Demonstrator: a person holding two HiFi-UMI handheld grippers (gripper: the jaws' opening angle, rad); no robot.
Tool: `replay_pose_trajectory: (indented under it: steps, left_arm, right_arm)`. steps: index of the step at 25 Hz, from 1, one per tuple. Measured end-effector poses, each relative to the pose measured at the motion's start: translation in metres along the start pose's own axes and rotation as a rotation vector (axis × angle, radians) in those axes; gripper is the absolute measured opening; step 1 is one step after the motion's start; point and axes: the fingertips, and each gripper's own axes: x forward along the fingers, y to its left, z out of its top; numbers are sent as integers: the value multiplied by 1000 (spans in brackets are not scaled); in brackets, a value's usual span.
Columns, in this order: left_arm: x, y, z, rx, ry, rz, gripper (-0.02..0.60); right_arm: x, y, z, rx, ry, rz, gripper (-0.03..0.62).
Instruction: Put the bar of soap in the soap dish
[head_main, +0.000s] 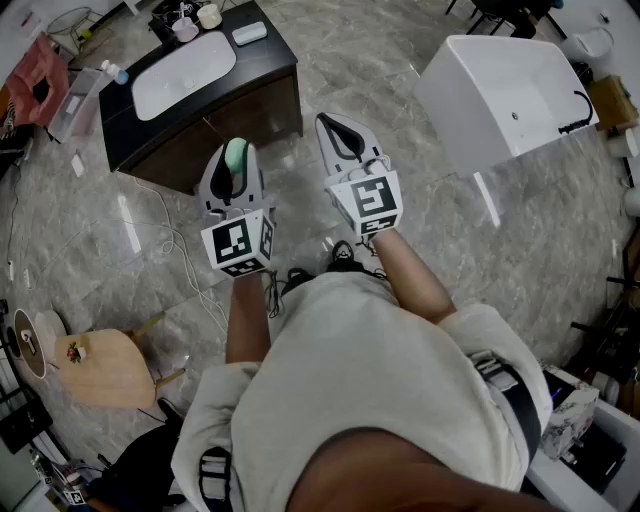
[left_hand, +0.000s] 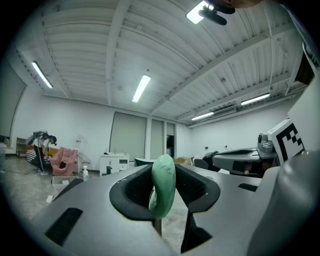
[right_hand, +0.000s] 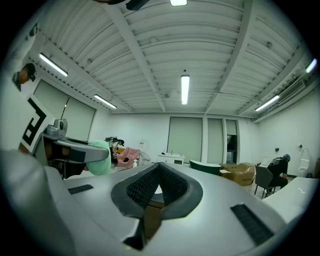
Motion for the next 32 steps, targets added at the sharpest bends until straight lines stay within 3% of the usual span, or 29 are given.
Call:
replay_pose_trajectory:
  steps: [10,21,32]
  left_arm:
    - [-20,8,-12,-19,44,-38,144]
    - [-40,35,-17,-39,32,-65,144]
    - [29,55,-24,-36,38,-75,144]
  right_arm:
    - [-9,32,-13,27,47,-1,-6]
    - [-5,68,-16,38,63,-6,-6]
    - [59,35,-21,37,35,3,-6]
